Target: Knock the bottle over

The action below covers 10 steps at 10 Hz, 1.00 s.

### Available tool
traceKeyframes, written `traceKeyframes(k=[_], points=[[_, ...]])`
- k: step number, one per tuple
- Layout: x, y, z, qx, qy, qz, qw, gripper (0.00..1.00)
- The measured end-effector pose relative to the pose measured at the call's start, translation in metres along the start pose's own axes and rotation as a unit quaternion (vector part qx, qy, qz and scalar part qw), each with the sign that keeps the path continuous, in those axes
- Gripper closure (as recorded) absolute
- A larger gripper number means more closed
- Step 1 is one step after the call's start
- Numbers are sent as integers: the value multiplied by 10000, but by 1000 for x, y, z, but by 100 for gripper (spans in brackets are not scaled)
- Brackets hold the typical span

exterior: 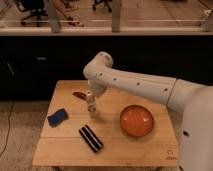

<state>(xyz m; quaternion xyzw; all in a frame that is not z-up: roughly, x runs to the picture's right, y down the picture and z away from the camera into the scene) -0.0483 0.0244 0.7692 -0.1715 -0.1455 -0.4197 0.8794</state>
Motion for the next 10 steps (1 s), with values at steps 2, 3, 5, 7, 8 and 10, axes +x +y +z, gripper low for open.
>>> traceKeyframes(k=[2, 3, 5, 7, 8, 10], points=[[-27, -6, -5, 95, -197, -235, 9995, 100], [-47, -15, -3, 129, -361, -428, 9983, 100], [-78, -31, 12, 142, -576, -750, 9954, 100], [-99, -45, 28, 161, -641, -1038, 9924, 100], [-101, -47, 31, 162, -645, -1106, 9916, 100], [-107, -50, 37, 164, -664, -1238, 9900, 100]])
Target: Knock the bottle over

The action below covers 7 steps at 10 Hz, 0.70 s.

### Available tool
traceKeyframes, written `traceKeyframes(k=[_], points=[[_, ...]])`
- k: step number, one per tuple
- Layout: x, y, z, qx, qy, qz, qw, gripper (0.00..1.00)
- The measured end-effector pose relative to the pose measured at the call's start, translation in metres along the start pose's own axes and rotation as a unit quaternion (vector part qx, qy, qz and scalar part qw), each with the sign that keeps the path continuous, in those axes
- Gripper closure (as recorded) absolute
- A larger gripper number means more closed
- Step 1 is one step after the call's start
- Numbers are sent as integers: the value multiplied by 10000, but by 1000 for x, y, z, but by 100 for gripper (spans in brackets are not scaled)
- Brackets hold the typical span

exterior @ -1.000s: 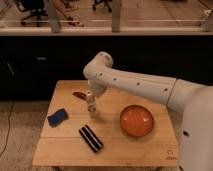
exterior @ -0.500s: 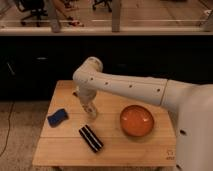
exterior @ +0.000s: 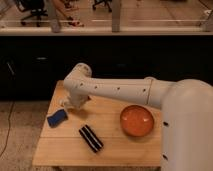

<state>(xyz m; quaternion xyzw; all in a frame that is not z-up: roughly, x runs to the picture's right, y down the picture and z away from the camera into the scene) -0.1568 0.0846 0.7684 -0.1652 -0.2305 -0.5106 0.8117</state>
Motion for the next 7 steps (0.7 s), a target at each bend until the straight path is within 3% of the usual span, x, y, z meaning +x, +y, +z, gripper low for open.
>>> traceKeyframes(k=[7], points=[[3, 2, 4, -2, -58, -111, 9999, 100]])
